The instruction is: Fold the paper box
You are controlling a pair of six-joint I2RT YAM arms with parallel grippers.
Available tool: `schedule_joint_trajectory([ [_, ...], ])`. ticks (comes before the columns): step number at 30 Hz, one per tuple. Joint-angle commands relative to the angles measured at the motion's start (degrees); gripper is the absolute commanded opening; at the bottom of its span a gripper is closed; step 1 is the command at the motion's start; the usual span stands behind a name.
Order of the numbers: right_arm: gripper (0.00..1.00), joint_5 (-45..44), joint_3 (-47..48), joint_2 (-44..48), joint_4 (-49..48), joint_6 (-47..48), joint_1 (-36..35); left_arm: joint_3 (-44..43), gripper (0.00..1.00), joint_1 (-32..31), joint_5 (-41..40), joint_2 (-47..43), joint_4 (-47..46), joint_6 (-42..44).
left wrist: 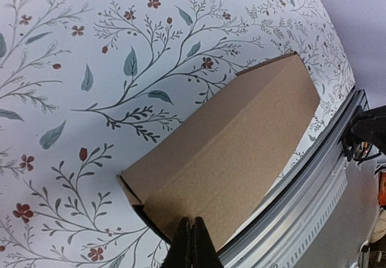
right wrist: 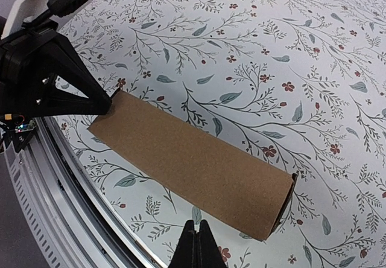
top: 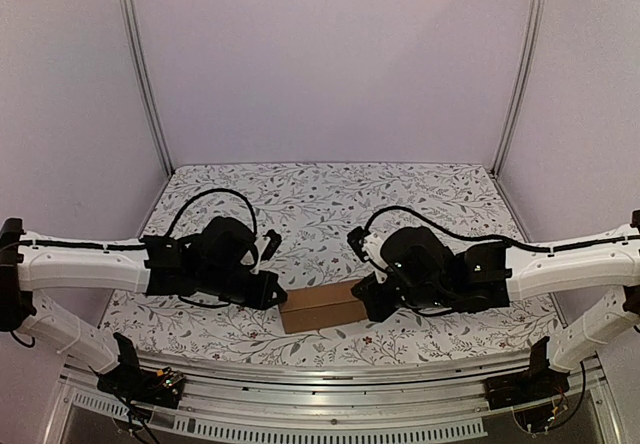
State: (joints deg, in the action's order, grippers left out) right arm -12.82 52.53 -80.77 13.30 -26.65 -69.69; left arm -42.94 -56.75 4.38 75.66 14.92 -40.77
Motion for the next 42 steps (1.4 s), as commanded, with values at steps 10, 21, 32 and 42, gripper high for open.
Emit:
schedule_joint_trajectory([
  [10, 0.0, 1.6, 1.8, -1.7, -0.6, 0.6, -0.2, -0.2, 0.0, -0.6, 0.1, -4.3, 4.1, 0.6],
  [21, 0.0, 2.1, 1.4, -2.0, -0.7, 0.2, -0.2, 7.8, 0.0, -0.7, 2.7, 1.8, -3.8, -2.1],
  [32, 0.0, 2.1, 1.7, -2.3, -1.3, 0.0, -0.2, 6.0, 0.0, -0.8, -0.5, -1.8, 1.4, -0.3],
  [42, 0.0, 3.4, 6.7, -7.1, -4.0, 2.5, -0.3, -2.6, 0.0, -0.8, 0.3, -0.7, 1.6, 3.2],
])
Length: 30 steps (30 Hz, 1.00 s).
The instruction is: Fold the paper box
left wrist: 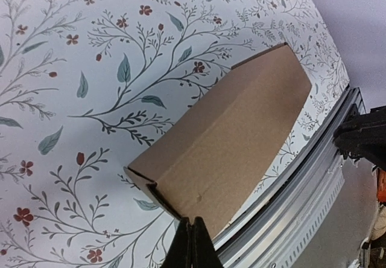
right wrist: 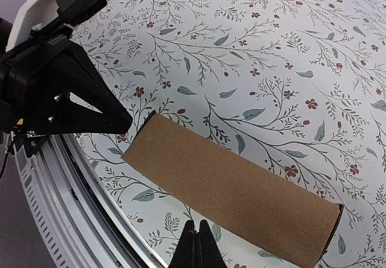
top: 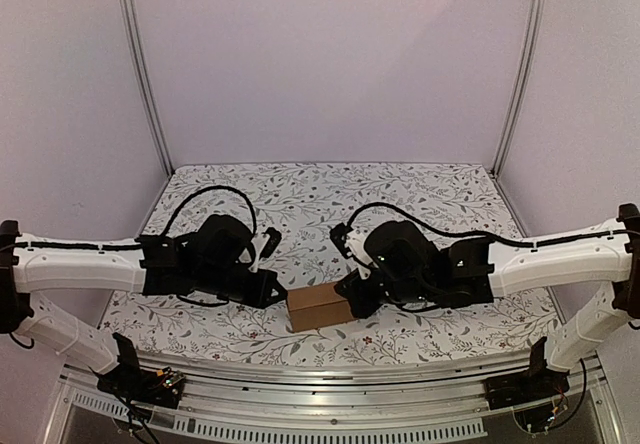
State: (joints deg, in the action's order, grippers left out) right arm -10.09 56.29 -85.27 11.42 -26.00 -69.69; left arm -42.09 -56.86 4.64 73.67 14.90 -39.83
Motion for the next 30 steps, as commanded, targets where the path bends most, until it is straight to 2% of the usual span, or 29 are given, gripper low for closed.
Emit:
schedule_joint_trajectory([
  [1, 0.0, 0.9, 3.4, -3.3, -2.3, 2.1, -0.3, -4.2, 0.0, -0.7, 0.2, 1.6, 1.4, 2.5],
  [9, 0.0, 1.4, 3.2, -9.3, -6.0, 2.0, -0.2, -8.0, 0.0, -0.7, 4.7, 6.0, -3.1, 4.2],
  [15, 0.0, 1.7, 1.1, -11.8, -7.7, 0.7, 0.1, -5.1, 0.0, -0.8, 6.8, 12.5, -8.2, 3.3],
  [20, 0.0, 1.7, -0.5, -11.3, -8.0, -0.2, 0.1, -2.8, 0.0, -0.8, 7.4, 15.7, -9.5, 3.0],
  [30, 0.01, -1.4, -1.4, -4.9, -5.9, 1.0, 1.0, -2.1, 0.0, -0.8, 6.0, 13.3, -6.8, 4.3],
])
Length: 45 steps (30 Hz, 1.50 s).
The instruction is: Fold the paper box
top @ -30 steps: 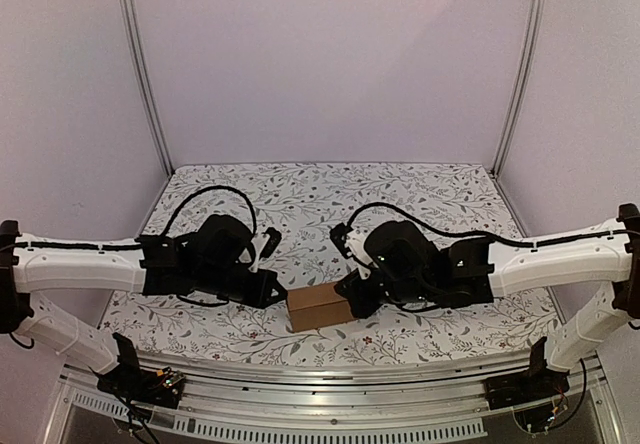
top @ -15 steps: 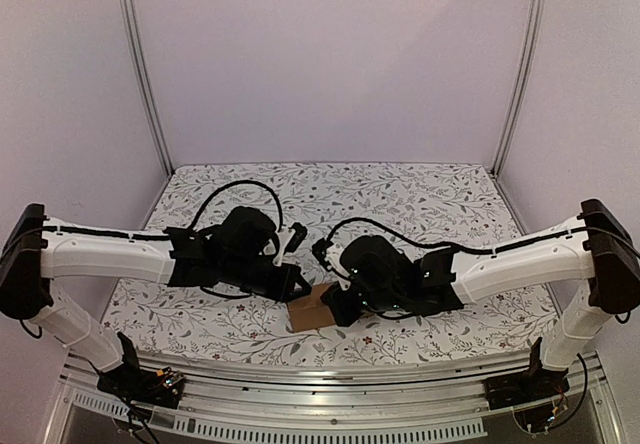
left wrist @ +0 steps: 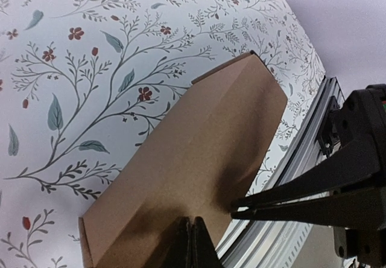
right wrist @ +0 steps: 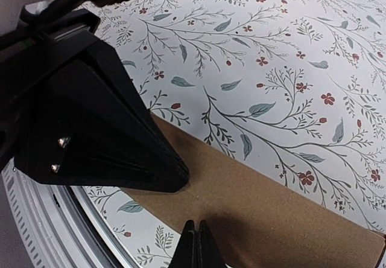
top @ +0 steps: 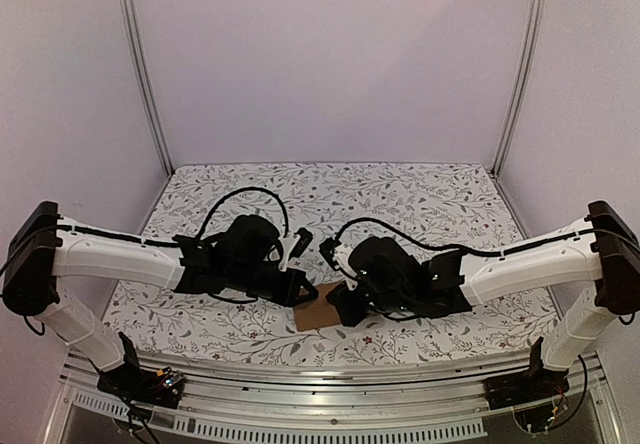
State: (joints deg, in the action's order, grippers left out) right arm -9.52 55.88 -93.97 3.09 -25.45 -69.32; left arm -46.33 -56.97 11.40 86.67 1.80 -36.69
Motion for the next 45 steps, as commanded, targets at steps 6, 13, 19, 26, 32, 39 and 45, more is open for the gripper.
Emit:
schedule_joint_trajectory([
  [6, 0.01, -3.2, -2.8, 6.0, 3.9, 0.5, 0.9, 2.6, 0.0, -0.7, -0.8, -0.1, 6.8, 1.4],
  [13, 0.0, -2.5, -5.0, 1.9, 4.2, -1.4, 1.0, 4.0, 0.0, -0.8, -0.3, 0.2, 6.1, 0.6],
  [19, 0.0, -1.9, -4.8, 3.5, 4.3, -1.1, 1.0, 2.7, 0.0, -0.8, 1.8, 0.3, 7.3, -0.5],
  [26, 0.01, -0.2, -3.9, 8.2, 6.6, 0.2, 1.0, -4.3, 0.0, -0.6, 1.0, -4.3, 16.6, 0.9],
  [32, 0.0, -0.9, -8.0, 12.5, 6.6, -2.9, 0.5, -12.8, 0.0, -0.5, -3.4, -7.6, 23.3, 4.2],
  [39, 0.0, -4.7, -14.5, 14.1, 2.4, -9.4, -2.9, -20.3, 0.0, 0.4, -10.0, -2.0, 27.1, 7.8],
  [45, 0.0, -10.4, -19.4, 9.7, -5.4, -19.6, -4.6, -22.4, 0.0, 1.5, -13.0, 3.4, 26.6, 9.4],
])
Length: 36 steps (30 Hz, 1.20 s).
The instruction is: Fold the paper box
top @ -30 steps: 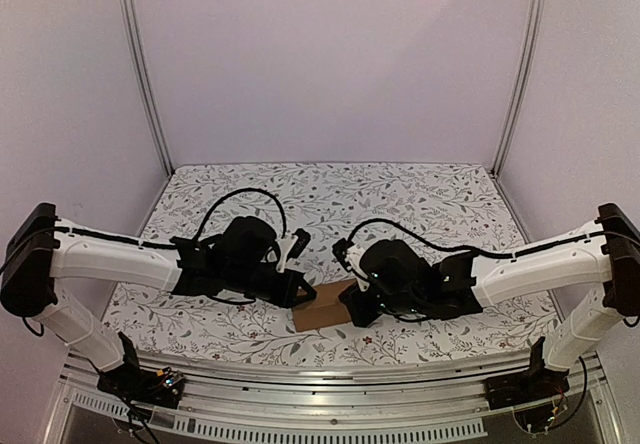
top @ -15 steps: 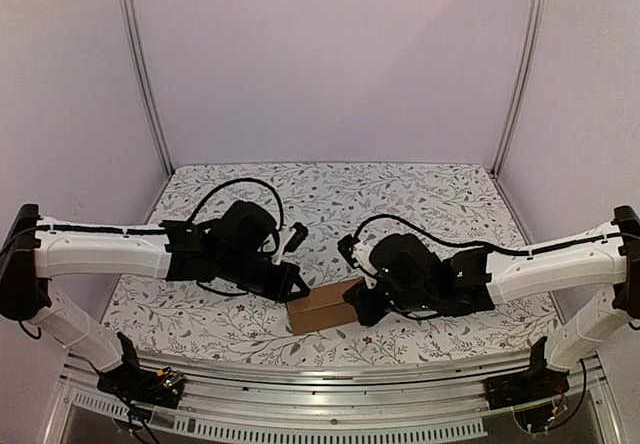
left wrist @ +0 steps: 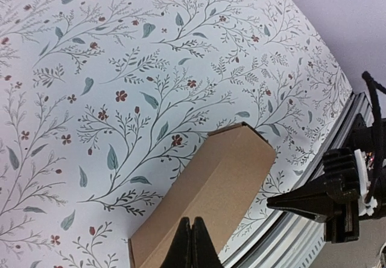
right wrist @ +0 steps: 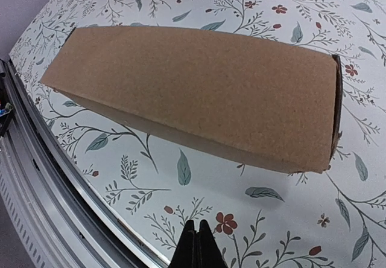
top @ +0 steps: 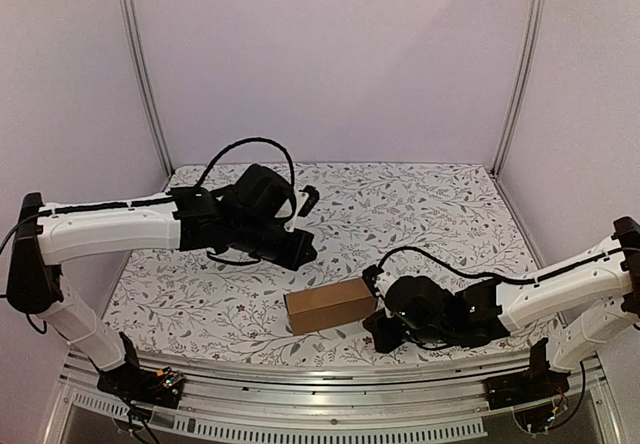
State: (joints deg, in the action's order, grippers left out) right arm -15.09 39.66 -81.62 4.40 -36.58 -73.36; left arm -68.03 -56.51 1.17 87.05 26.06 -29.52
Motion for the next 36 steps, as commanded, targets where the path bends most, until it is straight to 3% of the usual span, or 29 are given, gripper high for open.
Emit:
schedule_joint_trajectory([
  [1, 0.0, -4.7, -4.2, -3.4, -8.9, -10.5, -0.5, -0.5, 0.0, 1.2, -2.3, 3.7, 1.8, 2.3],
  [7, 0.0, -5.0, -5.7, -9.5, -17.4, -16.7, -0.5, 1.1, 0.0, 1.2, -1.6, 6.3, -0.4, 2.6],
  [14, 0.01, -10.0, -3.7, -12.9, -19.5, -21.4, -0.2, 2.8, 0.0, 1.3, 0.0, 7.2, -1.1, 2.4],
  [21, 0.0, -9.0, -1.0, -17.4, -24.0, -23.3, 1.2, 5.6, 0.0, 1.3, 1.2, 7.8, -3.2, 1.7],
  [36, 0.0, -3.0, 10.7, -29.1, -28.0, -19.9, 5.1, 8.5, 0.0, 1.5, -0.1, 4.0, -2.4, 1.1],
])
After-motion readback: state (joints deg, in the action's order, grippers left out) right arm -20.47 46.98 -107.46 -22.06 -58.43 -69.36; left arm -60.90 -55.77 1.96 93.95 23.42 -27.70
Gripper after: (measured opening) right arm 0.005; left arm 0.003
